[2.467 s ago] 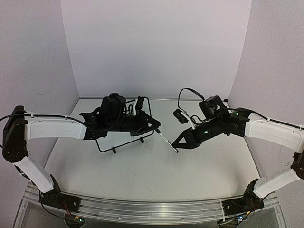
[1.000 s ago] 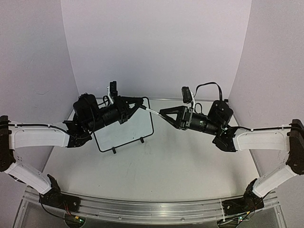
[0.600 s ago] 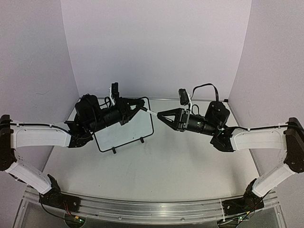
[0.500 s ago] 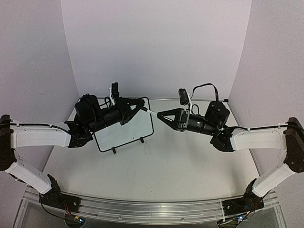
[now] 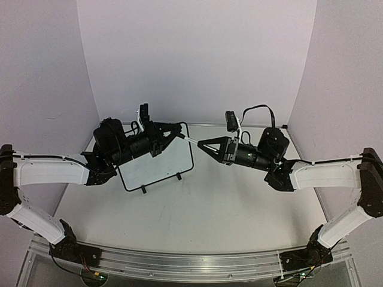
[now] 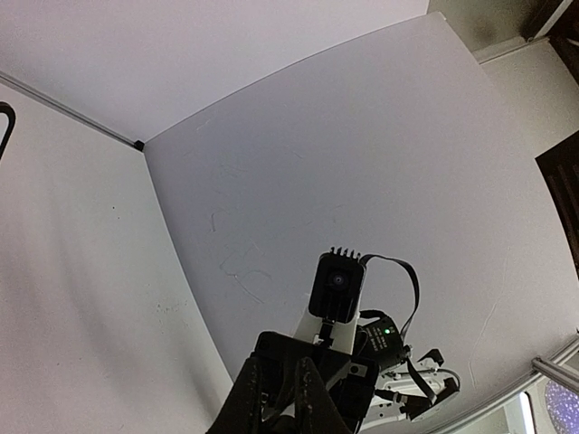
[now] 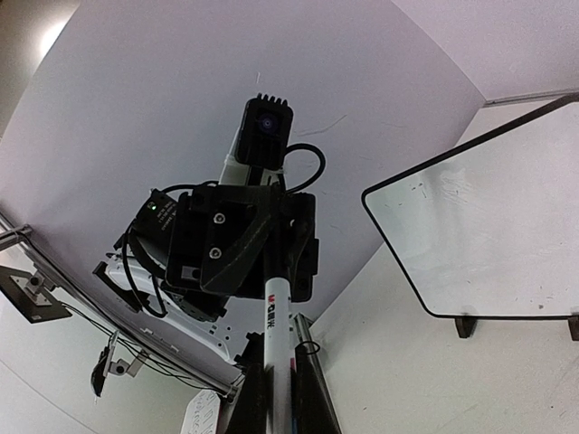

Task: Write a sentence on the whiteboard
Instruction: Open the pen cap from the whiteboard marker.

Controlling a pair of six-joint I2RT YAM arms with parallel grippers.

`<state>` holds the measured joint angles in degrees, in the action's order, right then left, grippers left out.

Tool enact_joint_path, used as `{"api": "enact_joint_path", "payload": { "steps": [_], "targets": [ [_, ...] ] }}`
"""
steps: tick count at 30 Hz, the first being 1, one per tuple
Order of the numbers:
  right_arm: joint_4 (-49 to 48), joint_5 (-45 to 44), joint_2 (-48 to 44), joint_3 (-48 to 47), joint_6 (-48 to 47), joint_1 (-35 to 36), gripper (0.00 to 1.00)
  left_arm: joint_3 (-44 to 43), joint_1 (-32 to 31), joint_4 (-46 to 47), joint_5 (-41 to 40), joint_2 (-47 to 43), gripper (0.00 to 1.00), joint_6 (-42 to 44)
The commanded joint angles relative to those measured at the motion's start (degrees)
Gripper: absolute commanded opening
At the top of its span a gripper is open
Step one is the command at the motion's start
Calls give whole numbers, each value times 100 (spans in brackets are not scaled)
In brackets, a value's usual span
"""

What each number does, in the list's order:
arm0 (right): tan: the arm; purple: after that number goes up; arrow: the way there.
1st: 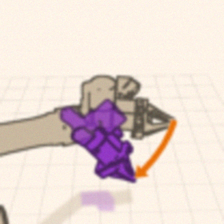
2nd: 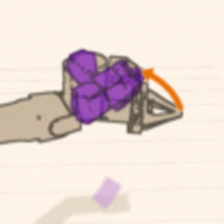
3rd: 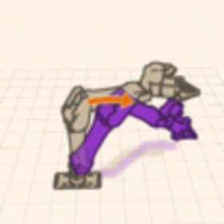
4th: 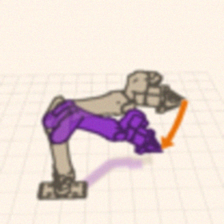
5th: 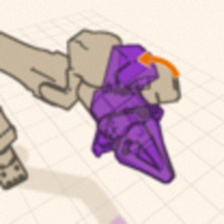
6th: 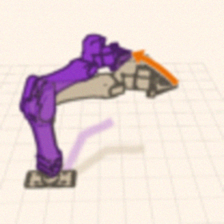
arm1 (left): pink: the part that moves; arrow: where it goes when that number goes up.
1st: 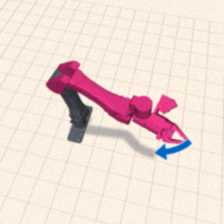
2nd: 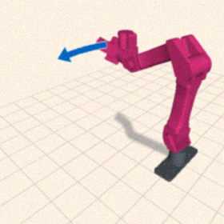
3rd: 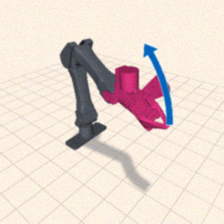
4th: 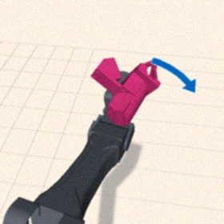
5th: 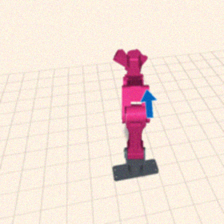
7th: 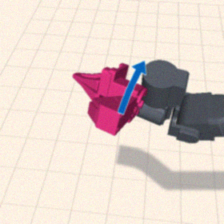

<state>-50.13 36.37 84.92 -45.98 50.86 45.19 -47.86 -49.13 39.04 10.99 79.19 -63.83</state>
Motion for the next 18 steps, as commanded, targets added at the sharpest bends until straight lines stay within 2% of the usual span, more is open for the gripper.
{"api": "enact_joint_path", "payload": {
  "steps": [1,18],
  "targets": [
    [-277,-163,-249,79,-81,29,0,93,195,105,-183,-251,0,-68],
    [-29,-593,-306,411,-22,27,0,316,458,15,-488,-706,0,36]
  ]
}}
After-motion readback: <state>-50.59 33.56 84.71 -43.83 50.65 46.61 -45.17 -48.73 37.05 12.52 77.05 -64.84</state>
